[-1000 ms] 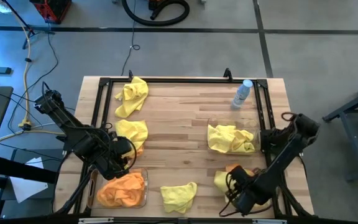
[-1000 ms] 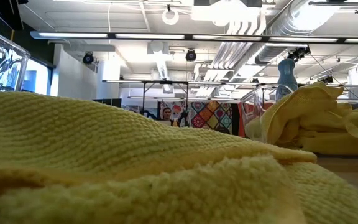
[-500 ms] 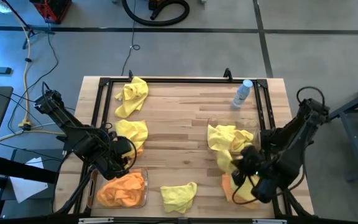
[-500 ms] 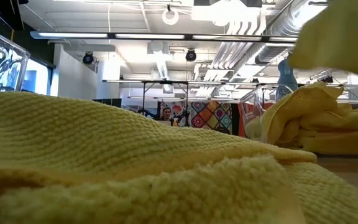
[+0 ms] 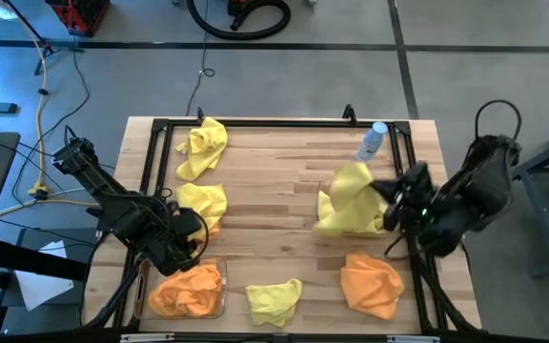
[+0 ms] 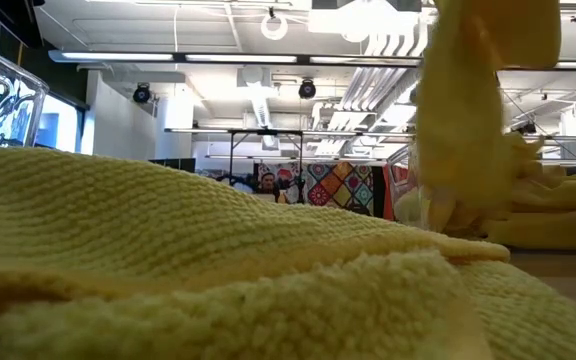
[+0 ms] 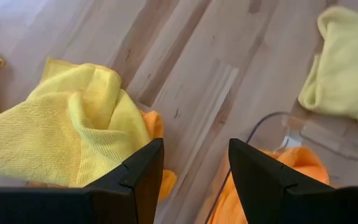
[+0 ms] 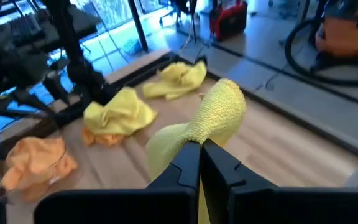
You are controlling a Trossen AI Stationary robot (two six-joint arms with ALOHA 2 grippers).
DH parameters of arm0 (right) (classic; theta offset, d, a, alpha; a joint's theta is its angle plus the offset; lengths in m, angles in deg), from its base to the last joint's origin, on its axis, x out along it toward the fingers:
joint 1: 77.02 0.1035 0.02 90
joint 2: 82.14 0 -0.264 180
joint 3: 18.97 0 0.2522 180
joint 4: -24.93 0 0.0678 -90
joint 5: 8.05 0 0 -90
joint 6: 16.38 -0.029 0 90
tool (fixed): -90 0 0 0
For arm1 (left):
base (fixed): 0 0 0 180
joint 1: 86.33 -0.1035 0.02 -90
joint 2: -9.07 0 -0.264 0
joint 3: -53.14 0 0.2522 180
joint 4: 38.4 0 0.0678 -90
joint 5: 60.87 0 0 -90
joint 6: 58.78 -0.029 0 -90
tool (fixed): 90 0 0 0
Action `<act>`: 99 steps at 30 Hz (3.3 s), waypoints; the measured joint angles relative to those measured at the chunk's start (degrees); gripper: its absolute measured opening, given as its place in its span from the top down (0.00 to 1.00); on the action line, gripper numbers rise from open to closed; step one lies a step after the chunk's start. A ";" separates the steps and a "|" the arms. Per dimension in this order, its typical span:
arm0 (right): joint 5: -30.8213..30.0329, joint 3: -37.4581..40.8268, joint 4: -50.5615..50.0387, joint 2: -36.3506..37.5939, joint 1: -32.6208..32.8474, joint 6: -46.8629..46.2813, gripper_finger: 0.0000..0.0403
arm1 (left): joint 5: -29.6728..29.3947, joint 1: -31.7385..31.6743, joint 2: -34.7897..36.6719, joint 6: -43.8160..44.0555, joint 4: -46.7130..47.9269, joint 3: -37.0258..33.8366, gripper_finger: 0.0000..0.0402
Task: Sort microfiber towel by color & place in baskets
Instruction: Put the yellow microfiber cloth into the right transparent bin
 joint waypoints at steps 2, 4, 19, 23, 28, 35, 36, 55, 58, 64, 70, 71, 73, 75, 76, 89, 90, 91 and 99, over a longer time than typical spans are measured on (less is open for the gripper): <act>-0.11 -1.42 -0.91 1.62 -0.71 3.19 1.00 | -0.80 -0.02 0.00 1.45 0.00 0.00 0.58; -0.15 -2.48 -1.81 3.16 -1.15 5.64 1.00 | -1.27 -0.02 0.01 2.88 0.00 0.00 0.58; -0.56 -3.59 -3.44 15.32 -1.41 14.79 1.00 | -1.46 -0.02 0.00 8.75 -0.17 0.00 0.58; 2.96 -3.57 -3.46 16.97 -1.41 14.78 1.00 | -1.74 -0.02 0.02 9.20 -0.19 0.00 0.58; 11.28 -3.52 -3.42 15.77 -1.41 14.50 1.00 | -3.41 -0.02 0.00 10.28 -0.39 0.00 0.58; 24.42 -1.86 -3.25 12.72 -6.74 13.29 1.00 | -4.20 -0.48 0.02 10.25 -1.70 0.00 0.58; 26.46 -0.38 -3.25 12.58 -8.20 13.29 1.00 | -4.21 -0.65 0.00 10.24 -1.70 0.00 0.58; 49.52 42.15 22.36 10.19 -22.26 7.70 1.00 | -4.26 -1.46 0.00 8.60 -2.36 0.00 0.58; 50.45 45.49 26.52 8.20 -24.26 7.68 1.00 | -4.26 -1.46 0.01 8.60 -2.40 0.00 0.58; 51.51 49.52 34.16 4.55 -28.67 5.59 0.98 | -4.26 -1.46 0.02 8.62 -2.56 0.00 0.58; 51.61 50.29 37.13 2.14 -31.91 5.56 0.81 | -4.26 -1.46 0.01 8.62 -2.71 0.00 0.58; 51.61 50.29 37.29 1.67 -32.27 5.56 0.78 | -4.26 -1.46 0.01 8.62 -2.71 0.00 0.58; 51.59 50.29 37.21 0.67 -32.76 5.56 0.71 | -4.26 -1.46 0.01 8.62 -2.71 0.00 0.58; 51.87 50.29 37.07 -0.10 -33.05 5.55 0.66 | -4.26 -1.46 0.00 8.62 -2.71 0.00 0.58; 52.40 50.29 37.02 -0.17 -33.20 5.56 0.64 | -4.26 -1.46 0.01 8.62 -2.71 0.00 0.58; 52.09 34.78 21.02 8.01 -33.24 2.17 0.60 | -4.24 -1.44 0.00 8.64 -2.71 0.00 0.58; 51.75 33.06 18.98 8.17 -33.24 0.70 0.60 | -4.24 -1.44 0.01 8.64 -2.71 0.00 0.58; 51.88 31.48 17.35 8.24 -33.24 -0.90 0.61 | -4.24 -1.44 0.01 8.65 -2.71 0.00 0.58; 58.24 30.70 15.24 7.20 -30.61 -12.06 0.63 | -4.24 -1.42 0.00 8.65 -2.92 0.00 0.58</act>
